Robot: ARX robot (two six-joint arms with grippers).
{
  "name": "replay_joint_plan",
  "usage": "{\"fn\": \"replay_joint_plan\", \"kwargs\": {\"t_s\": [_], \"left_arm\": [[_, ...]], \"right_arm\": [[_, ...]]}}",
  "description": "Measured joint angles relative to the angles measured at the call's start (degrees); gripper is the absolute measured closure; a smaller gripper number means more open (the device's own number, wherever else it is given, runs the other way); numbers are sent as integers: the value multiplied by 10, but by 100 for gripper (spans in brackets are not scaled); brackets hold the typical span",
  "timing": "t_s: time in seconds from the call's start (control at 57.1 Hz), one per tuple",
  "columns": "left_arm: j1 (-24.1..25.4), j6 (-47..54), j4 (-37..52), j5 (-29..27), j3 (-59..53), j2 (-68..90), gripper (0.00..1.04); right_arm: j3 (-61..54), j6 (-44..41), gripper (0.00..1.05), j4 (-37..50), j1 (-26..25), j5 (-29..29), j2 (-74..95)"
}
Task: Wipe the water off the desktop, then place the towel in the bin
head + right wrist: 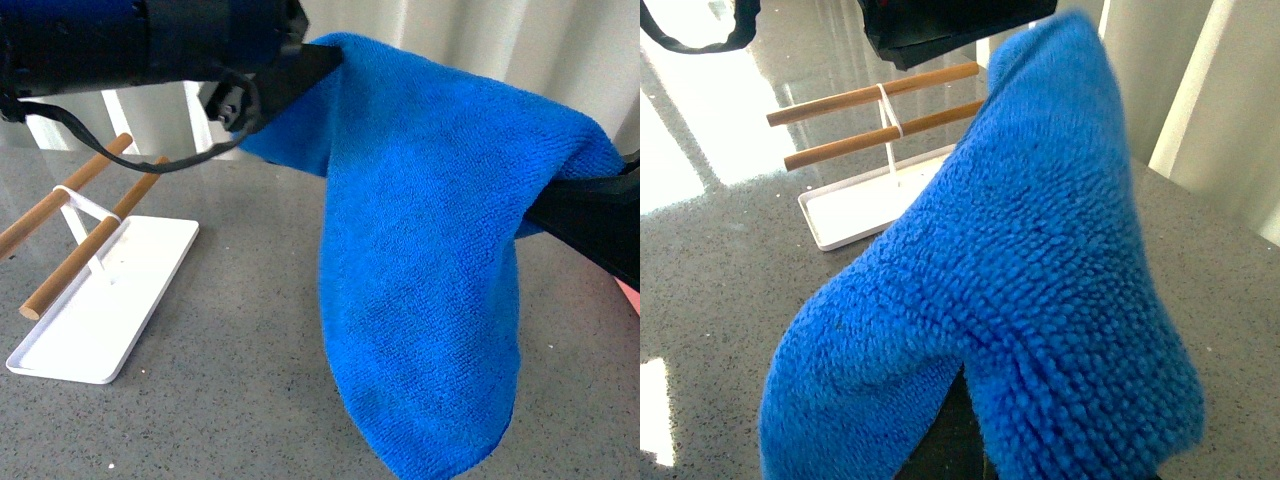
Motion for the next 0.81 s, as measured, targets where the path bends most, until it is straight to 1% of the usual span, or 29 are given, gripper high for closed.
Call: {"fn": "replay_joint_plan", "kwargs": {"t_s": [0.07,0.123,0.228,0.333,0.403,0.543,0.613,0.7,0.77,0.805], "left_arm": [[21,12,-11,9,5,0,7],[42,27,-18,24,6,0,7],[93,88,-30,75,-12,-23,7],[150,145,-40,116,-38,-52,7],[186,170,-47,142,-50,-62,7],[289,224,-66,210,-87,-75,7],[327,248,-78,241,-108,-90,7],[358,273,-90,271,-137,-117,7],[379,286,-97,305,-168,-154,7],[387,295,-113,313,-181,-176,7]], "right_arm": [[3,-2,101,-7,-12,-6,-5],[15,0,101,-8,-32,-7,-8],[34,12,101,-5,-68,-11,-16],[39,20,101,0,-85,-14,-21],[40,23,101,2,-91,-15,-22],[40,29,101,10,-101,-11,-22],[40,30,101,13,-104,-7,-21],[40,30,101,12,-104,7,-17],[43,22,101,-5,-104,28,-12],[45,16,101,-13,-104,40,-7]]}}
